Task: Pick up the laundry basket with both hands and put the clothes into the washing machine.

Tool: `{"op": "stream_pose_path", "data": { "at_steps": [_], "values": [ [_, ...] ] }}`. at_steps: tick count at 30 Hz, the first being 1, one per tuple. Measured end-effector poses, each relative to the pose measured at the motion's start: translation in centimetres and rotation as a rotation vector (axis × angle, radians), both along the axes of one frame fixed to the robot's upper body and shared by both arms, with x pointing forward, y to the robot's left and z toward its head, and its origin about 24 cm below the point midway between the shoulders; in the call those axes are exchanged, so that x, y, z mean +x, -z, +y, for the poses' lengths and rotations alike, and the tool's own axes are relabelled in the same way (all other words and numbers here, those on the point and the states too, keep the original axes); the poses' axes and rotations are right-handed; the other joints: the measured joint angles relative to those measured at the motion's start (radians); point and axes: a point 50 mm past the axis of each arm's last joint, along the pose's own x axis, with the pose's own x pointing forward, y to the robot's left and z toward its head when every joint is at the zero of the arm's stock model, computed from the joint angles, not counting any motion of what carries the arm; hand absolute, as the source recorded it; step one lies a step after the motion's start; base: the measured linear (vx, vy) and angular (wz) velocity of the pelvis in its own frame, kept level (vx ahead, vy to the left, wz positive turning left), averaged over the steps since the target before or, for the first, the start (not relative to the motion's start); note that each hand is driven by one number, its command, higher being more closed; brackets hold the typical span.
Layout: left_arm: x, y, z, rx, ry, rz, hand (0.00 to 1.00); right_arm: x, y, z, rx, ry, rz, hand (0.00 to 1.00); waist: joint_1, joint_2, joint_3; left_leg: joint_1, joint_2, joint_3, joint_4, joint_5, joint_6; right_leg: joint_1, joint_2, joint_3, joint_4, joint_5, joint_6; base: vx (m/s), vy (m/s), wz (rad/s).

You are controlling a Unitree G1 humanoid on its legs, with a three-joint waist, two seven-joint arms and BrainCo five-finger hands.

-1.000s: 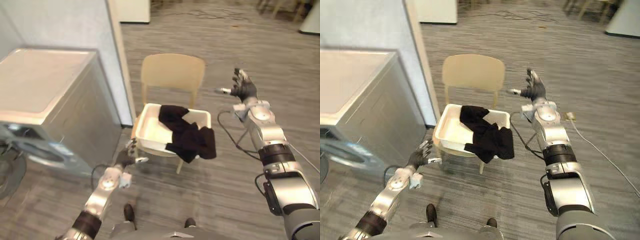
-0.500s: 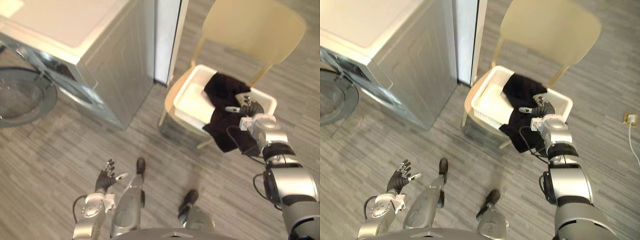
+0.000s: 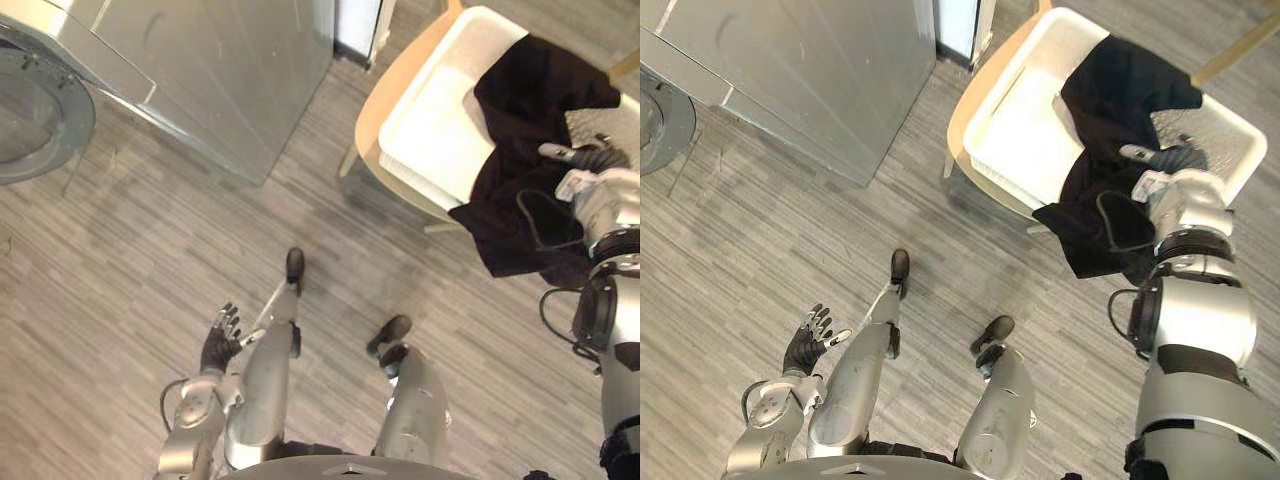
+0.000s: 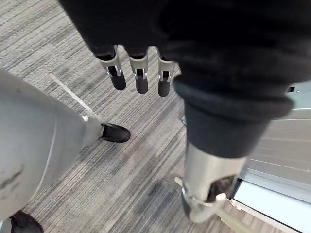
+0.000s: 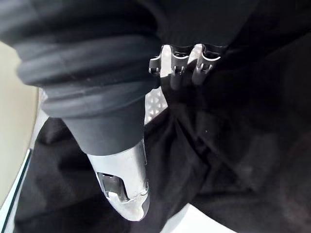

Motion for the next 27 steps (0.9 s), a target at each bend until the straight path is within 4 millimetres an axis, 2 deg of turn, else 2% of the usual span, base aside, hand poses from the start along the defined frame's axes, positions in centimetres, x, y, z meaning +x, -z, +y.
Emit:
{"op": "stream_pose_path", "data": {
  "at_steps": [2, 3, 6, 8, 9, 13, 19, 20, 24, 27],
  "values": [
    [0.5, -1.2, -0.2, -0.020, -0.027, -0.054, 0.00, -0.5, -2.0, -0.6, -0.061, 0.028, -0.026, 0.00, 0.006, 0.000, 0.017, -0.047, 0.004, 0.000, 0.000, 0.012, 0.001, -0.058, -0.011, -0.001, 0.035, -0.012, -0.009, 0.01, -0.064, 0.00],
    [0.6, -1.5, -0.2, -0.019, -0.030, -0.065, 0.00, -0.5, -2.3, -0.6, -0.077, 0.027, -0.031, 0.00, 0.006, 0.000, 0.018, -0.058, 0.004, 0.000, 0.000, 0.013, 0.000, -0.070, -0.011, -0.001, 0.041, -0.016, -0.011, 0.01, -0.054, 0.02],
    [1.2, -3.1, 0.1, -0.016, -0.059, -0.145, 0.00, -0.1, -4.4, 0.5, -0.192, -0.013, -0.059, 0.00, 0.007, -0.003, 0.020, -0.127, 0.005, -0.001, 0.001, 0.023, -0.002, -0.152, -0.029, -0.009, 0.085, -0.025, -0.020, 0.01, -0.018, 0.03],
    [1.4, -3.7, 0.1, -0.041, -0.088, -0.175, 0.00, 0.2, -5.0, 1.3, -0.234, -0.042, -0.074, 0.00, 0.007, -0.007, 0.024, -0.161, 0.003, -0.003, 0.010, 0.026, -0.003, -0.186, -0.039, -0.014, 0.109, -0.035, -0.025, 0.03, -0.020, 0.12],
    [1.4, -3.8, 0.2, -0.058, -0.120, -0.185, 0.00, 0.2, -5.7, 1.8, -0.250, -0.052, -0.121, 0.00, 0.007, -0.012, 0.027, -0.208, 0.001, -0.006, 0.058, 0.010, -0.002, -0.207, -0.047, -0.021, 0.126, -0.046, -0.026, 0.02, -0.017, 0.15],
    [1.5, -3.9, 0.3, -0.078, -0.157, -0.182, 0.00, 0.5, -6.8, 3.3, -0.299, -0.099, -0.187, 0.00, 0.008, -0.030, 0.038, -0.280, 0.010, -0.016, 0.132, -0.020, -0.004, -0.243, -0.051, -0.037, 0.159, -0.062, -0.041, 0.01, -0.019, 0.09],
    [1.6, -3.8, 0.6, -0.097, -0.204, -0.179, 0.00, 1.8, -6.9, 8.0, -0.301, -0.262, -0.324, 0.00, 0.008, -0.056, 0.046, -0.333, 0.036, 0.006, 0.180, -0.044, -0.005, -0.277, -0.043, -0.045, 0.178, -0.077, -0.054, -0.01, -0.034, -0.02],
    [1.5, -3.8, 0.8, -0.100, -0.214, -0.176, 0.00, 2.0, -6.6, 8.7, -0.295, -0.285, -0.331, 1.00, 0.009, -0.061, 0.044, -0.335, 0.038, 0.006, 0.184, -0.045, -0.005, -0.277, -0.042, -0.045, 0.179, -0.078, -0.055, 0.02, -0.031, 0.00],
    [1.5, -3.6, 1.0, -0.097, -0.222, -0.167, 0.00, 2.6, -5.4, 10.9, -0.256, -0.362, -0.354, 1.00, 0.014, -0.083, 0.032, -0.341, 0.045, 0.003, 0.195, -0.045, -0.005, -0.272, -0.031, -0.048, 0.179, -0.078, -0.055, 0.03, -0.014, 0.00],
    [1.5, -3.5, 1.0, -0.097, -0.222, -0.164, 0.00, 2.9, -4.0, 11.1, -0.236, -0.379, -0.314, 1.00, 0.018, -0.091, 0.027, -0.338, 0.048, -0.004, 0.199, -0.043, -0.008, -0.256, -0.030, -0.064, 0.180, -0.078, -0.056, 0.06, -0.015, 0.08]
  ]
}}
